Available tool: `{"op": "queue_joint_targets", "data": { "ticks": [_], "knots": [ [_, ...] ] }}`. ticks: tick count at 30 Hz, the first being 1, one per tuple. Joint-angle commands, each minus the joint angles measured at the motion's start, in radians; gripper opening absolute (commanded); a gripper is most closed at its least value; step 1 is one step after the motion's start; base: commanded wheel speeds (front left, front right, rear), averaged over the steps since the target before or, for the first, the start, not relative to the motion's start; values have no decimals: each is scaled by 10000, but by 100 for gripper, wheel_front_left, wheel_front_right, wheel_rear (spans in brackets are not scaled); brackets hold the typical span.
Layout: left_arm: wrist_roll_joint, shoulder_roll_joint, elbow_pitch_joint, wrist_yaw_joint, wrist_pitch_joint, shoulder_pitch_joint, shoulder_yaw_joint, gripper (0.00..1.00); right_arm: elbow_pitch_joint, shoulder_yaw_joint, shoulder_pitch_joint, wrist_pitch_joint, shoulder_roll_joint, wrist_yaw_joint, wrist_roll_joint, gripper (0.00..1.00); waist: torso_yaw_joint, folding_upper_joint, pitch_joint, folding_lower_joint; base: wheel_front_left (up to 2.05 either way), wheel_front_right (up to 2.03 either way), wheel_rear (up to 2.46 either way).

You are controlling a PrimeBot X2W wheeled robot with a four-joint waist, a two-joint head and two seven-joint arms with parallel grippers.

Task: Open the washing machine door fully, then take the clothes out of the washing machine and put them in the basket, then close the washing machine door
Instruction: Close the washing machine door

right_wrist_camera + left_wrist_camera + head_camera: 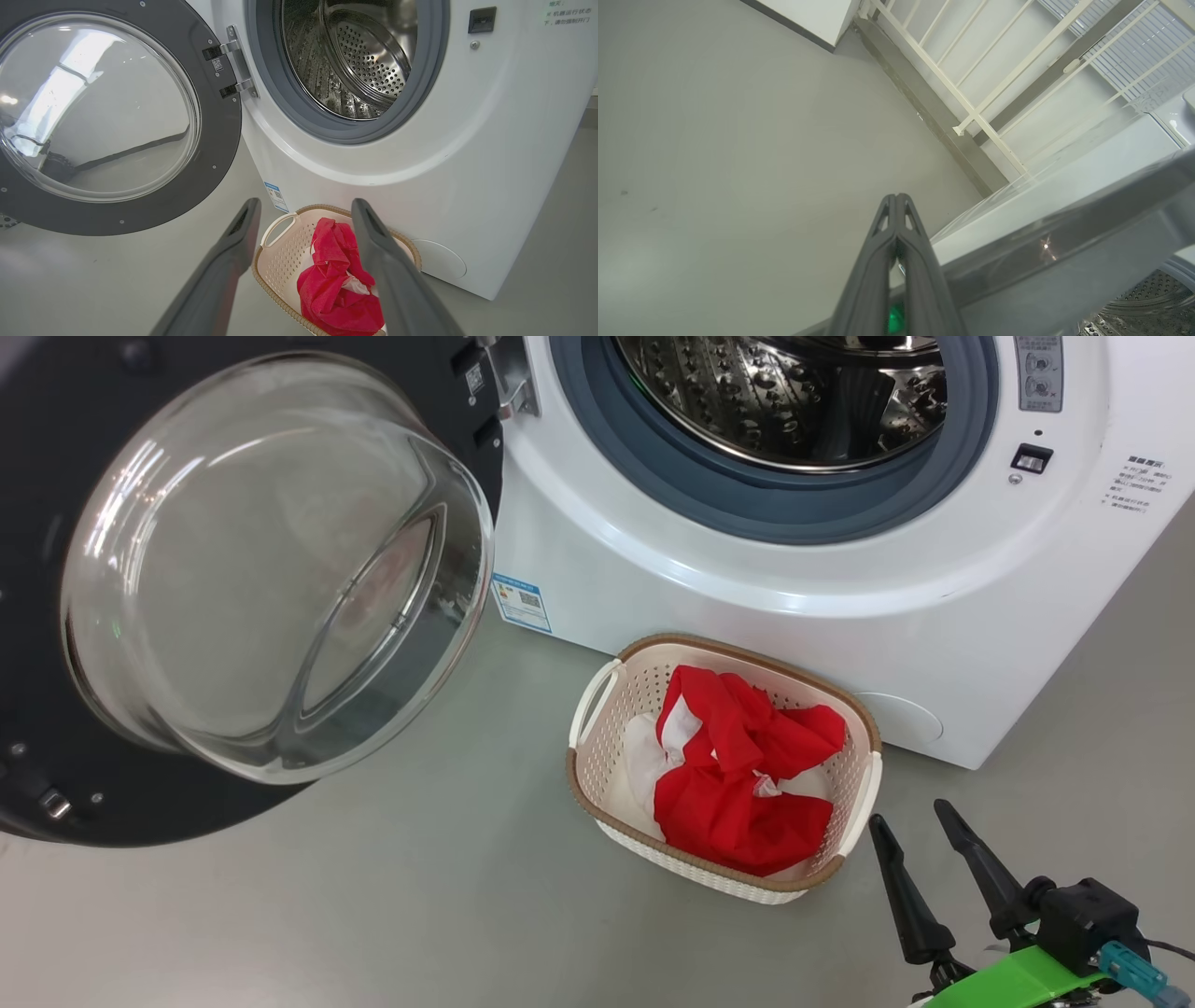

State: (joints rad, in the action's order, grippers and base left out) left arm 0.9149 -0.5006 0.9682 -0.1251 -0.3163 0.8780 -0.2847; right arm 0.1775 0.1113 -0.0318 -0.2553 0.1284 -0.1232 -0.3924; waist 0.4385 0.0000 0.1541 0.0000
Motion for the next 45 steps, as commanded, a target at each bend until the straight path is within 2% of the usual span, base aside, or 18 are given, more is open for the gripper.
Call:
{"op": "queue_joint_targets", "data": {
  "ticks": [1,6,8,12,16,28,35,45],
  "knots": [
    [355,-838,-377,-55,-486,-182,-31,0,-217,258,146,-65,61,-75,202,100,-6,0,-56,0,0,0,0],
    [1328,-877,-1047,-55,-1788,-636,409,0,-202,271,80,-65,24,-75,220,100,-13,0,-186,0,0,0,0],
    [1482,-902,-1273,-55,-1979,-764,534,0,-204,272,71,-65,19,-75,226,100,-21,0,-210,0,0,0,0],
    [2637,-912,-2560,-55,-2966,-1504,941,0,-196,287,17,-65,-29,-75,253,100,-97,0,-380,0,0,0,0],
    [3347,-1052,-3770,-55,-3448,-2208,1285,0,-194,316,-52,-65,-91,-75,263,100,-182,0,-519,0,0,0,0],
    [5146,-1131,-7129,-55,-4156,-3543,1945,0,-208,287,-138,-65,-252,-75,274,100,-639,0,-653,0,0,0,0],
    [5351,-1007,-8522,-55,-4009,-3826,2529,0,-238,226,-65,-65,-284,-75,269,100,-1034,0,-555,0,0,0,0],
    [5160,-746,-9810,-55,-3601,-3494,3816,0,-257,141,83,-65,-305,-75,263,100,-1615,0,-363,0,0,0,0]
  ]
}}
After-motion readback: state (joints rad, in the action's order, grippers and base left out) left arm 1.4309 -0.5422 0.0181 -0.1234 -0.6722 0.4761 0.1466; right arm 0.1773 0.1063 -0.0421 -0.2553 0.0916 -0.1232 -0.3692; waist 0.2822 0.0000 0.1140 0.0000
